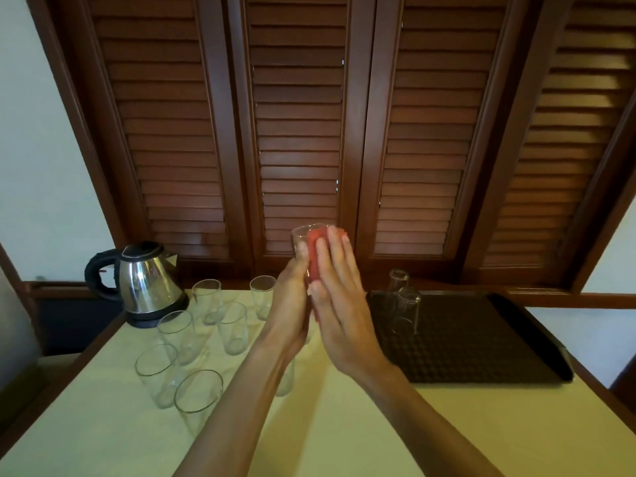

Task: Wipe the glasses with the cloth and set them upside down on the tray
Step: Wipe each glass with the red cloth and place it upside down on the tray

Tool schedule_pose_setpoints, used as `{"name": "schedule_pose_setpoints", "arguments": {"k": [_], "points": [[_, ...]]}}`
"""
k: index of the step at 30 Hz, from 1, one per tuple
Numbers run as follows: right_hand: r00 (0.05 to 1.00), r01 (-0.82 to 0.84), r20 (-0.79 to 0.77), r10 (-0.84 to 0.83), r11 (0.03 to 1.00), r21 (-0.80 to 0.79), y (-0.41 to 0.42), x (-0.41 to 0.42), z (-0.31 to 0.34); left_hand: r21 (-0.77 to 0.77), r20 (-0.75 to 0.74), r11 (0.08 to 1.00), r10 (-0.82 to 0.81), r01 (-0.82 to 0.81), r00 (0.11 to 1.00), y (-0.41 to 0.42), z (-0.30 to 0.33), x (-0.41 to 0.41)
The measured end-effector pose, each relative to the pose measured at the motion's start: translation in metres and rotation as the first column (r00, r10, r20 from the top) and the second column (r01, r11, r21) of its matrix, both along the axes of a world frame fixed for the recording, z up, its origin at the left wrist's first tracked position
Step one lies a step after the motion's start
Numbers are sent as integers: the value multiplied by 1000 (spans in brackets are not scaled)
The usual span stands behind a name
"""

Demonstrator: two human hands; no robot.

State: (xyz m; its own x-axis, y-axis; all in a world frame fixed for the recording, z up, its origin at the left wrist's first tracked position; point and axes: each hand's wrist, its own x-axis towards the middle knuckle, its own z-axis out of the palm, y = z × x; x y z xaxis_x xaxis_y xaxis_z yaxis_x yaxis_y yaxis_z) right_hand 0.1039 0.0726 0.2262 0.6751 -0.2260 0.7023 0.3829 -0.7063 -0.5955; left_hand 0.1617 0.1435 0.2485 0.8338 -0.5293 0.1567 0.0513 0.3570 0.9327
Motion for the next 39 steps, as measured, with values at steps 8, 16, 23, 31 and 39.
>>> {"name": "schedule_pose_setpoints", "arguments": {"k": [8, 16, 23, 31, 39], "points": [[997, -61, -37, 62, 998, 34, -9, -2, -3, -88, 54, 996, 5, 0, 999, -2, -4, 8], [993, -78, -82, 82, 996, 45, 3, 4, -5, -58, -42, 997, 48, -51, 998, -6, -10, 15], [985, -100, -106, 138, 948, 304, -10, 11, 3, 43, 134, 992, 114, -121, 984, -5, -11, 12], [966, -169, -81, 244, 840, 515, -19, 9, -4, 54, 200, 979, 182, -196, 963, -8, -23, 6], [967, -176, -49, 252, 791, 586, -27, 8, 9, 108, 246, 980, 137, -168, 960, -12, -19, -4]]}}
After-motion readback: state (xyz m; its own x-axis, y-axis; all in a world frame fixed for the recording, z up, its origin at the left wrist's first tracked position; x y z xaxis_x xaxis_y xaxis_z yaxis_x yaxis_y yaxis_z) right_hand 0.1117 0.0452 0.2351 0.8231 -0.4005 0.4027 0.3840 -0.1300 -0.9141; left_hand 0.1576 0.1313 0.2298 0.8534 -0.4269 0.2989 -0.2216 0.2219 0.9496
